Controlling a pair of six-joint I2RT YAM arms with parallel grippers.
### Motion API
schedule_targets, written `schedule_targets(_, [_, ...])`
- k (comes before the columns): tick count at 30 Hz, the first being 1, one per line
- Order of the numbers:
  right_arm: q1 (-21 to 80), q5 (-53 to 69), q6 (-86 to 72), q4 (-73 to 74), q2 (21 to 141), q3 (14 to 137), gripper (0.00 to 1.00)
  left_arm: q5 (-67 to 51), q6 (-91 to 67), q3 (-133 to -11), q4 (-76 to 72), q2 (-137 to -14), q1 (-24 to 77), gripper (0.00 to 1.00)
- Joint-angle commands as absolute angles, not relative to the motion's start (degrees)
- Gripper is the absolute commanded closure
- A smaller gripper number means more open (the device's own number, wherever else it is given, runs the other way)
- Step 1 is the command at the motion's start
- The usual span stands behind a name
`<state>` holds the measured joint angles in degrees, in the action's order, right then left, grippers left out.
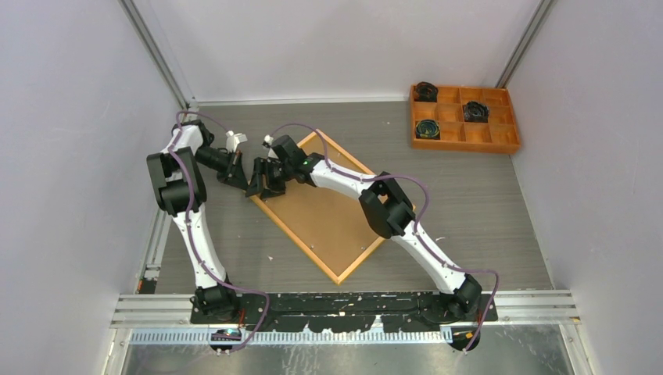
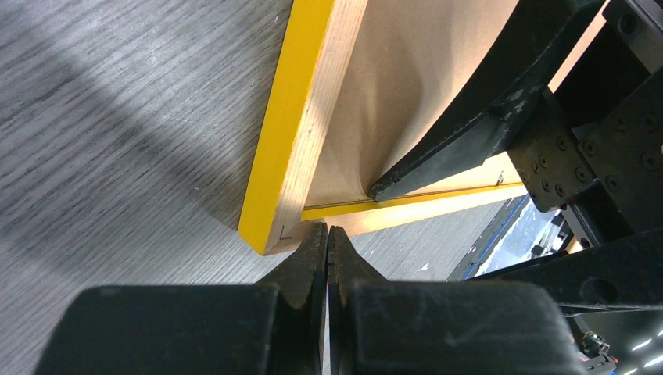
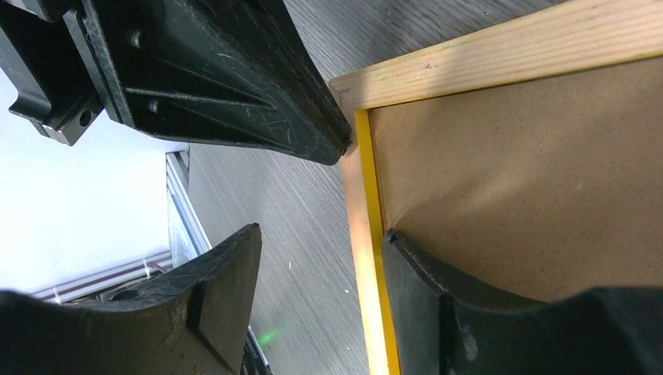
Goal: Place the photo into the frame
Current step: Install the photo frame at the center of the board.
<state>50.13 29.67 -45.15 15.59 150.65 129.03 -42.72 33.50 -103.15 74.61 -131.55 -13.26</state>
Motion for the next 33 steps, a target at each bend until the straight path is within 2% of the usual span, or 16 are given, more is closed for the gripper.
schedule_targets(1, [50.5, 29.4, -43.3, 17.1, 150.9, 127.3, 0.37, -41.2, 35.4, -102.0, 74.6, -130.8, -13.3, 1.0])
schedule_targets(10, [51.2, 33.9, -39.4, 22.5, 150.6, 128.0, 0.4, -41.0, 35.5, -102.0, 74.5, -130.9, -13.3, 1.0])
schedule_targets(20, [51.4, 38.5, -36.3, 28.1, 152.5, 132.4, 0.39, -41.3, 35.7, -101.8, 74.7, -130.8, -13.3, 1.0])
schedule_targets(24, [51.0, 36.5, -35.9, 29.2, 152.3, 135.6, 0.27, -41.7, 36.0, -102.0, 75.3, -130.3, -13.3, 0.99])
schedule_targets(26, [49.8, 33.8, -38.2, 24.1, 149.0, 132.9, 0.21, -41.9, 36.4, -102.6, 76.6, -129.6, -13.4, 0.99])
schedule_targets(29, [46.9, 29.0, -44.1, 14.0, 141.0, 123.8, 0.07, -42.5, 37.2, -104.0, 78.3, -128.5, -13.5, 0.99])
schedule_targets(31, [44.1, 27.1, -49.3, 7.1, 134.7, 115.7, 0.01, -42.5, 37.3, -104.9, 79.3, -128.0, -13.5, 0.99])
schedule_targets(33, [41.3, 24.6, -53.0, 2.3, 127.6, 106.4, 0.0, -42.4, 37.2, -105.6, 79.3, -127.7, -13.5, 0.98])
